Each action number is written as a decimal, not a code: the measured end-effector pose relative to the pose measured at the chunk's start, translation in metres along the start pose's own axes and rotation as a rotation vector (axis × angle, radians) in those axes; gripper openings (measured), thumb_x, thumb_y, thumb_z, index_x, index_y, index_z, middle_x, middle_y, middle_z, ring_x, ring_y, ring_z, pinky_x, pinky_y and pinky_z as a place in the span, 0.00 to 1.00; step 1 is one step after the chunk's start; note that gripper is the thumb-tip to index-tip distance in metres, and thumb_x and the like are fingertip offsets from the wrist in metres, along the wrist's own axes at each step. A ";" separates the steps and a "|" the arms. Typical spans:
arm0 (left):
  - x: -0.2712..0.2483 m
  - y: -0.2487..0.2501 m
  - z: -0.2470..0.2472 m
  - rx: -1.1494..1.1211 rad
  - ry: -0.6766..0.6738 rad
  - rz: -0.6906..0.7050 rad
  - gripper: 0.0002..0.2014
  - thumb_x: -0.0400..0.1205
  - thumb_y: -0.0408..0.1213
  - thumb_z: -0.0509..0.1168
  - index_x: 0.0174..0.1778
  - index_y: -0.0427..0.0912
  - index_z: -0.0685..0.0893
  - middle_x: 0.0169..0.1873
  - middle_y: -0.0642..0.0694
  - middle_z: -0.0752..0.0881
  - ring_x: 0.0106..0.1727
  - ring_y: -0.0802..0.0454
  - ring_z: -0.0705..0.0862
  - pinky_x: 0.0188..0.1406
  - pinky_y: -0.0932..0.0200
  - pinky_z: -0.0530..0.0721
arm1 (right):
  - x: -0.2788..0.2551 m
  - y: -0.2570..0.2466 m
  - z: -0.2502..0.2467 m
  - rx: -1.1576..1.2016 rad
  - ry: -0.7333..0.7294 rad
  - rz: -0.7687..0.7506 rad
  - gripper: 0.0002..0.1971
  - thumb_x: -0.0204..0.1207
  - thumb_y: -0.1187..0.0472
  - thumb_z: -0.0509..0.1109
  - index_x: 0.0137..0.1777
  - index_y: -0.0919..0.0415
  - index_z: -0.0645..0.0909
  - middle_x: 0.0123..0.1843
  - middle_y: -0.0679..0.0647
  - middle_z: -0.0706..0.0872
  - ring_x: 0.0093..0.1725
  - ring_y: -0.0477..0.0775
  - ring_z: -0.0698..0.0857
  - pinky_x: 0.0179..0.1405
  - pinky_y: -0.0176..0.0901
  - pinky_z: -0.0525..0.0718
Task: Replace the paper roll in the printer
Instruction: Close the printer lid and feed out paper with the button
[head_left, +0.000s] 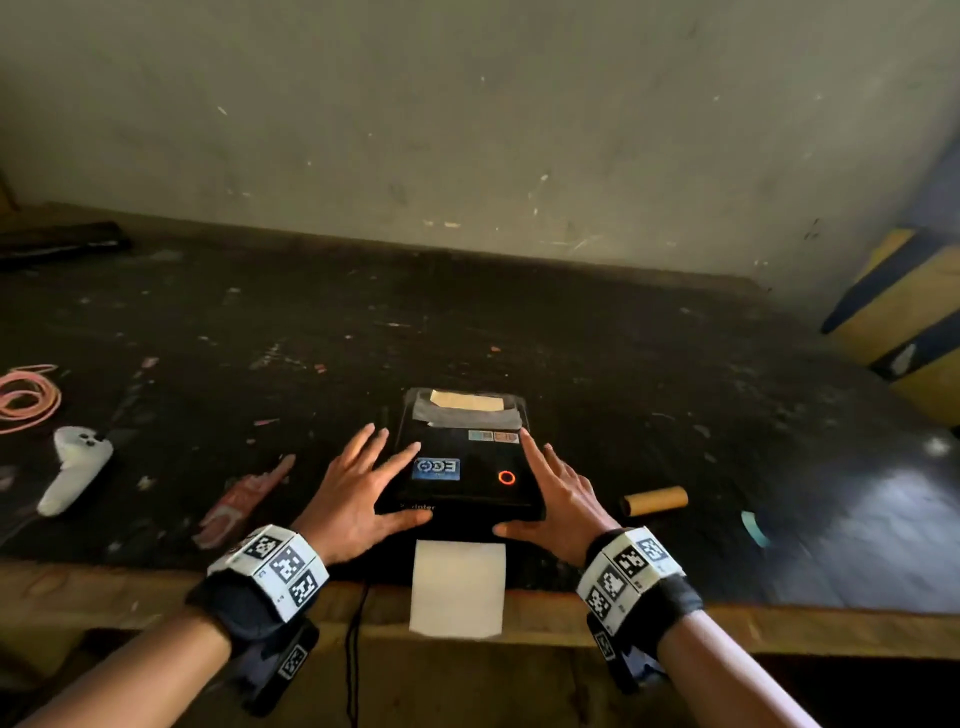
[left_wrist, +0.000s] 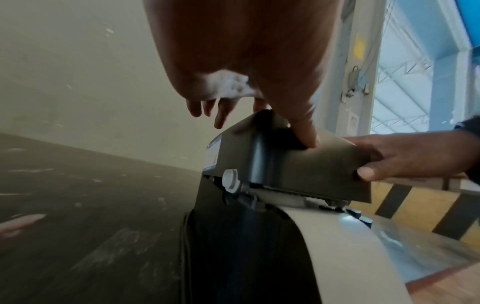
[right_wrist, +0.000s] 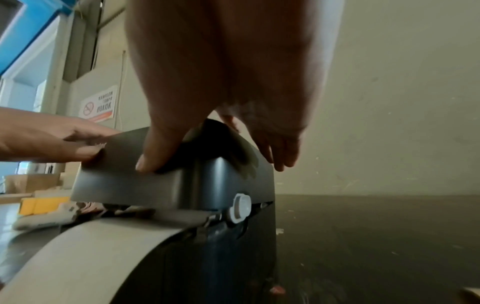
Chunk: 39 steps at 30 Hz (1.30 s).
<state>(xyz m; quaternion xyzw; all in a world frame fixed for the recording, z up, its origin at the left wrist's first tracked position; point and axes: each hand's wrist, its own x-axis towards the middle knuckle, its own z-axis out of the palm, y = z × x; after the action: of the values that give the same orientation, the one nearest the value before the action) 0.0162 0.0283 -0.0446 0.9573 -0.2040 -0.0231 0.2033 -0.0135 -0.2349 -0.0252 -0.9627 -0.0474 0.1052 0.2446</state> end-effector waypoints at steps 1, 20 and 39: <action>-0.001 0.000 0.003 -0.001 -0.039 -0.027 0.56 0.54 0.85 0.41 0.78 0.62 0.49 0.82 0.41 0.50 0.81 0.50 0.37 0.78 0.38 0.51 | 0.001 0.000 0.004 -0.019 -0.025 0.024 0.59 0.65 0.38 0.74 0.78 0.41 0.28 0.84 0.65 0.46 0.83 0.61 0.45 0.79 0.60 0.48; -0.004 0.034 -0.001 0.029 -0.179 -0.276 0.52 0.67 0.65 0.68 0.78 0.59 0.40 0.77 0.36 0.64 0.77 0.39 0.61 0.73 0.40 0.65 | -0.006 -0.011 0.014 0.001 -0.145 0.135 0.59 0.70 0.47 0.74 0.75 0.41 0.22 0.76 0.60 0.73 0.66 0.60 0.80 0.64 0.58 0.78; -0.002 0.032 0.014 -0.099 -0.206 -0.304 0.56 0.68 0.61 0.71 0.75 0.61 0.31 0.75 0.37 0.67 0.72 0.38 0.71 0.66 0.38 0.73 | -0.005 -0.010 0.016 0.042 -0.127 0.186 0.58 0.69 0.48 0.75 0.75 0.37 0.24 0.73 0.59 0.76 0.64 0.60 0.81 0.61 0.58 0.80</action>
<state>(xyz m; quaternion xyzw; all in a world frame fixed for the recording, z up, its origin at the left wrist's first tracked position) 0.0005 -0.0025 -0.0449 0.9586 -0.0757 -0.1615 0.2222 -0.0228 -0.2196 -0.0338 -0.9491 0.0288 0.1893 0.2503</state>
